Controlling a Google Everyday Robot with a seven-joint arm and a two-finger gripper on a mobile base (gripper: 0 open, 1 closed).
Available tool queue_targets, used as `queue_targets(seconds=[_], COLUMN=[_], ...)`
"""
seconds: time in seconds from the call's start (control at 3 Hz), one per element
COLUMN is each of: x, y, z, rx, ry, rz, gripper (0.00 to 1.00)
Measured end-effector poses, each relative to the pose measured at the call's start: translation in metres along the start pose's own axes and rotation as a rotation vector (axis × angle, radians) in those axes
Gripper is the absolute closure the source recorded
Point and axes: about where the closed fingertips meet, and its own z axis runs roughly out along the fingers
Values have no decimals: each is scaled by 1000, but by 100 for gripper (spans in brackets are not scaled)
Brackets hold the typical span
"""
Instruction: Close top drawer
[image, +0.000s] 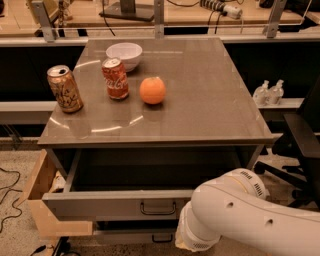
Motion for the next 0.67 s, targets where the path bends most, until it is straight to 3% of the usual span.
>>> queue_targets(seconds=[0.33, 0.67], x=[-6, 3], y=[-15, -42], z=[25, 47], rx=[21, 38], ry=[55, 100], rz=[-14, 38], gripper=[100, 100])
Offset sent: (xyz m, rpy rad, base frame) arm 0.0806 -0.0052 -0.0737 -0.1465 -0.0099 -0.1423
